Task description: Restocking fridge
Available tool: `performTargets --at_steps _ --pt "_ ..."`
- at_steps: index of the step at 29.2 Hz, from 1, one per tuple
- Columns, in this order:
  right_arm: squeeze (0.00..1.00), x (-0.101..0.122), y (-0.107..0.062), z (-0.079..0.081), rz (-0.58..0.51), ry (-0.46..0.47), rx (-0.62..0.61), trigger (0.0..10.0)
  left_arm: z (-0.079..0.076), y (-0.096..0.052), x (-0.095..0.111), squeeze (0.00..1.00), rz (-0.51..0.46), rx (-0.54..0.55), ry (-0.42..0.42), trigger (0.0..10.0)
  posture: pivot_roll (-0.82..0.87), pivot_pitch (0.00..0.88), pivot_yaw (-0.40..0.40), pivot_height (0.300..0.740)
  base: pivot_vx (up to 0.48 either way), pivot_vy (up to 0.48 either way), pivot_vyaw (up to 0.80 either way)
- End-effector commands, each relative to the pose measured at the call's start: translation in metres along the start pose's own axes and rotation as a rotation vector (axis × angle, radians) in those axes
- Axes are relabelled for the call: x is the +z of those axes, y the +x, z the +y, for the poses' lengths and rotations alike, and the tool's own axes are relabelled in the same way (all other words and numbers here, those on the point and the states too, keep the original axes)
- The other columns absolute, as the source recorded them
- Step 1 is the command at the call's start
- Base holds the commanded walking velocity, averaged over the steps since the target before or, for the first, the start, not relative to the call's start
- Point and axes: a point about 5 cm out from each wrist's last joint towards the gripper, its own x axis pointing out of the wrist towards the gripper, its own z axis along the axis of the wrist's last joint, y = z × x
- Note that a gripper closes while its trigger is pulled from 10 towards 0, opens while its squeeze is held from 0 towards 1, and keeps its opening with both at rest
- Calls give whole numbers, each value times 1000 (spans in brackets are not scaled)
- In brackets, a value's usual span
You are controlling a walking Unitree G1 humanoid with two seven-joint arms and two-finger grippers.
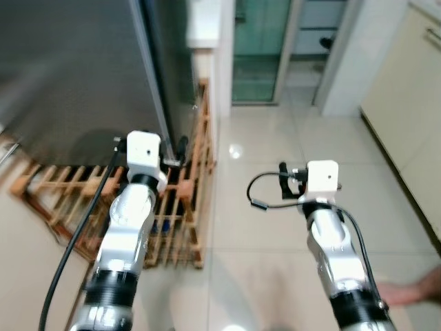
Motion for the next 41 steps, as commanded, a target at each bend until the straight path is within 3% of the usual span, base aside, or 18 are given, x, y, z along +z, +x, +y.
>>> performTargets --at_steps 1,16,31,41 --pt "0 0 0 -3 -2 10 -11 10000 -4 -1 -2 0 11 -23 4 10000 -75 0 40 740 0 0 0" --pt "0 1 1 2 -13 -13 26 10000 -1 0 -2 0 6 -13 17 10000 -73 0 42 740 0 -21 34" --pt "0 -2 -1 0 6 -11 12 10000 0 -1 -3 0 6 21 24 10000 -80 0 36 740 287 -380 484" --pt "0 -1 -1 2 -3 -12 18 10000 4 3 -1 0 9 37 8 10000 -83 0 38 740 391 -208 0"
